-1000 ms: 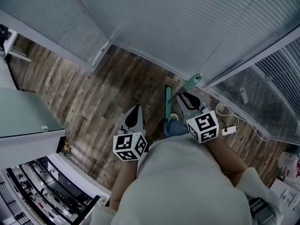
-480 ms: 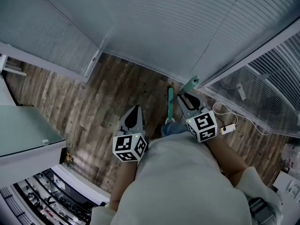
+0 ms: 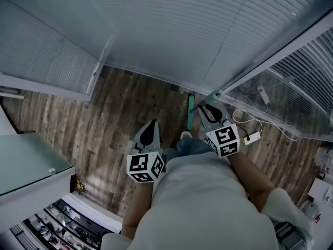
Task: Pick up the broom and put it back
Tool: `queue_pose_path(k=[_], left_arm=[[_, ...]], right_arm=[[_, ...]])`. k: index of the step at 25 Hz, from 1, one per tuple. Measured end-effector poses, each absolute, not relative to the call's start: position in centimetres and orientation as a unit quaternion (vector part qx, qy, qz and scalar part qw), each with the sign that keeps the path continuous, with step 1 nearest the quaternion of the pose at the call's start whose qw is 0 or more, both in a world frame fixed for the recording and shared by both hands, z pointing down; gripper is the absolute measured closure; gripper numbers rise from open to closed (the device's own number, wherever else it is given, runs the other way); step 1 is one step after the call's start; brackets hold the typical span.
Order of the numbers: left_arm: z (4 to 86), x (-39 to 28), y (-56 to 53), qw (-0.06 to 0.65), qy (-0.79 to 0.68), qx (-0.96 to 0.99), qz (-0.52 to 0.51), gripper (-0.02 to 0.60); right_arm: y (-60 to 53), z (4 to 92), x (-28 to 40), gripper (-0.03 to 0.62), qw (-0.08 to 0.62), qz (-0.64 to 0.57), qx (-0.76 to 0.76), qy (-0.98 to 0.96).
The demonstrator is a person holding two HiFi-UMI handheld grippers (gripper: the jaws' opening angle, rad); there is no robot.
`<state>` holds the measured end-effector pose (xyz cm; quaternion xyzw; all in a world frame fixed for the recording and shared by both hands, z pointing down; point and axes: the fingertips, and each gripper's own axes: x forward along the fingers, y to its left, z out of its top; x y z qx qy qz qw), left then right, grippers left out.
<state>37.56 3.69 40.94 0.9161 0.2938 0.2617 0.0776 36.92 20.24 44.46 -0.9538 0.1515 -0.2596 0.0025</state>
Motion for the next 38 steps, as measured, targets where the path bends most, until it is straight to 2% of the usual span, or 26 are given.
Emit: queue_pose_path(k=[17, 38], left_arm=[[47.1, 39.6, 9.0, 0.064, 0.335, 0.892, 0.295, 0.575], [53.0, 43.3, 15.5, 0.043, 0.409, 0.866, 0.284, 0.574]], right_arm=[[26.0, 52.6, 38.2, 0.511, 0.042, -0.301, -0.95, 0.07], [33.4, 65.6, 38.0, 0.511, 0.071, -0.34, -0.936, -0.053]])
